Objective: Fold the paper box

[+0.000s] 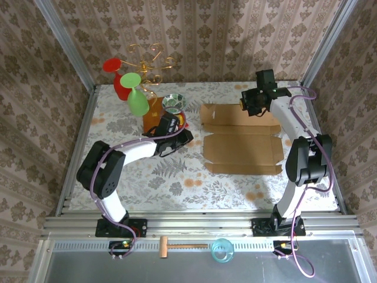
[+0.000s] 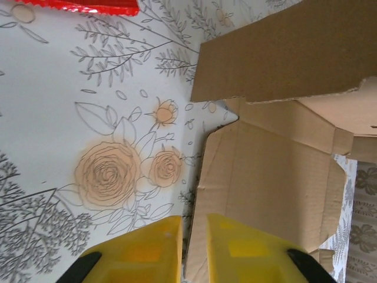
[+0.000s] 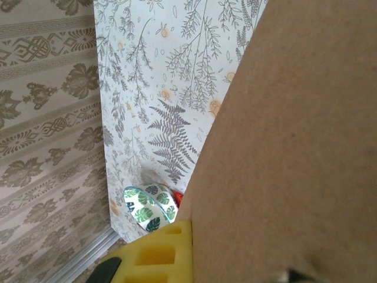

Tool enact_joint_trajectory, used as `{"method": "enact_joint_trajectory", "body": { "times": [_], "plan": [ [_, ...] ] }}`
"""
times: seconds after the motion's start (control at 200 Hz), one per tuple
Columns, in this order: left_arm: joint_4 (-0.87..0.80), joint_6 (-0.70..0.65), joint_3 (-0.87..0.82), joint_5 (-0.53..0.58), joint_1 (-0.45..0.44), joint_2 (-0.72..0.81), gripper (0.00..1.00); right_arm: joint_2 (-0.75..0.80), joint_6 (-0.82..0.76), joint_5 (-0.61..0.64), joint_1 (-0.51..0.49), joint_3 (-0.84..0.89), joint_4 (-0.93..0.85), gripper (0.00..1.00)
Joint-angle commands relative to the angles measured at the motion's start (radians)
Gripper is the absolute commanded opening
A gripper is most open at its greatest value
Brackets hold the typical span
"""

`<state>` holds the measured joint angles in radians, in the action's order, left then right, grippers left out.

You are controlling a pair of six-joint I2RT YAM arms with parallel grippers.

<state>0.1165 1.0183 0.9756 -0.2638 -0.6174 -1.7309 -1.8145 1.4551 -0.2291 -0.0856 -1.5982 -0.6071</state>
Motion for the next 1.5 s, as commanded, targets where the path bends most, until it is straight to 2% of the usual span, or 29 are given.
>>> {"method": "enact_joint_trajectory", "body": {
  "times": [0.0,0.105,0.21,0.295,0.575,0.705,0.85,0.99,1.22,1.32,1.495],
  "plan": [
    [0.073,0.058,0.046,0.003,-0.020,0.003,0.20,-0.028,-0.035,-0.024,0.012,-0.015,-0.023,0.00],
    [0.063,0.129,0.109,0.006,-0.063,0.010,0.21,-0.028,-0.036,-0.022,0.015,-0.008,-0.018,0.00],
    [-0.058,0.187,0.190,0.011,-0.109,-0.010,0.46,-0.031,-0.029,-0.027,0.017,-0.010,-0.016,0.00],
    [-0.049,0.230,0.207,0.017,-0.123,-0.037,0.54,-0.029,-0.024,-0.028,0.017,-0.009,-0.014,0.00],
    [0.086,0.218,0.268,0.066,-0.120,-0.209,0.49,-0.018,-0.019,-0.039,0.020,0.003,-0.012,0.00],
    [0.114,0.157,0.267,0.126,-0.101,-0.245,0.49,-0.015,-0.024,-0.045,0.021,0.015,-0.008,0.00],
    [0.123,0.104,0.253,0.180,-0.080,-0.253,0.51,-0.015,-0.030,-0.052,0.026,0.015,-0.016,0.00],
    [0.094,0.114,0.228,0.226,-0.063,-0.252,0.53,-0.019,-0.030,-0.059,0.027,0.014,-0.017,0.00],
    [0.029,0.143,0.208,0.256,-0.044,-0.212,0.49,-0.014,-0.030,-0.059,0.027,0.014,-0.021,0.00],
    [0.038,0.164,0.186,0.231,-0.045,-0.163,0.46,-0.013,-0.026,-0.059,0.027,0.019,-0.019,0.00],
    [0.083,0.125,0.168,0.061,-0.101,-0.063,0.37,-0.014,-0.016,-0.061,0.027,0.029,-0.007,0.00]
  ]
}}
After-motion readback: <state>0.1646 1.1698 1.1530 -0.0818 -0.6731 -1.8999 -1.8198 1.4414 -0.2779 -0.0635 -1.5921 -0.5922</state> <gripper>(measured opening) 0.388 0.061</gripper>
